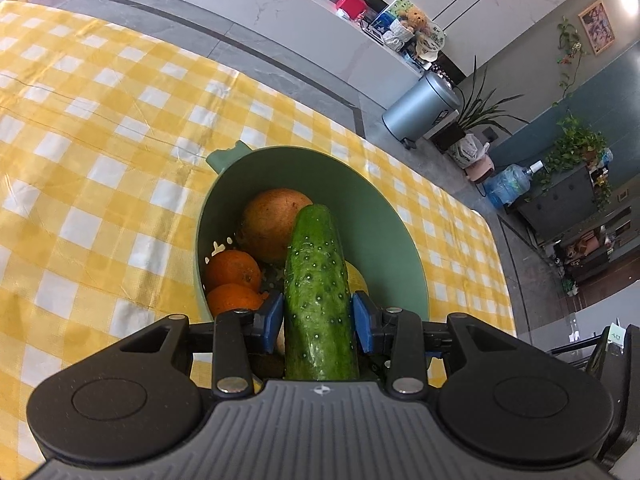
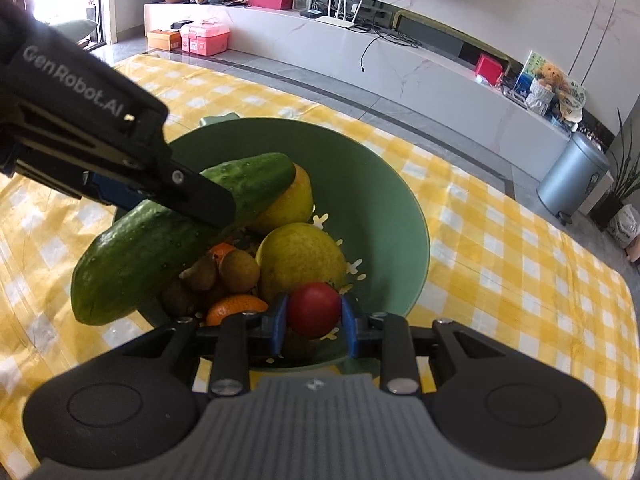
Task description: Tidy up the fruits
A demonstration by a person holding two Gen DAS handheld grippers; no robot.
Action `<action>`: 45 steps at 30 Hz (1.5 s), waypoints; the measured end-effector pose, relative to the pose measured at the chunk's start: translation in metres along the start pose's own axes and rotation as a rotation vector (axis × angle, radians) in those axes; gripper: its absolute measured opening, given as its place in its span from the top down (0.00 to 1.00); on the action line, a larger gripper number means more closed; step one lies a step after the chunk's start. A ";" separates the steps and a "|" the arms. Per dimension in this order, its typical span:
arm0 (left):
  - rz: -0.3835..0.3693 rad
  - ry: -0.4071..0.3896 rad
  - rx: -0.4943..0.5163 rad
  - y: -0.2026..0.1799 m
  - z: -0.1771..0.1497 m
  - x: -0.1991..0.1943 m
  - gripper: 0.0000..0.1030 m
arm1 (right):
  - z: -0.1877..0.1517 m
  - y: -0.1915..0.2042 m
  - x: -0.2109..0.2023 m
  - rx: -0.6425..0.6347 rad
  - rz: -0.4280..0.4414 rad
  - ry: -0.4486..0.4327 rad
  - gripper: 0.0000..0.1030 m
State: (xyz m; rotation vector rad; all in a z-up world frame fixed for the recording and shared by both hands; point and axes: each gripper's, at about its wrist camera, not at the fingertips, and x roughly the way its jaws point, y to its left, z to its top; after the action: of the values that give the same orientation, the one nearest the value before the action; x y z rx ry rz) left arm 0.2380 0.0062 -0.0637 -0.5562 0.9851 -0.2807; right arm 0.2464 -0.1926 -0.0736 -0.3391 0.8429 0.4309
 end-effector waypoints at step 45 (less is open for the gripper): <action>0.171 -0.240 0.487 -0.086 -0.034 -0.102 0.50 | -0.001 -0.009 -0.106 0.210 -0.034 -0.201 0.21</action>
State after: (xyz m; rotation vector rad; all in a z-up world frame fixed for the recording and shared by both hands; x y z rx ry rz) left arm 0.1570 -0.0280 0.0424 -0.0574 0.6917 -0.2813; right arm 0.1878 -0.2256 0.0085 -0.1128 0.6774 0.3344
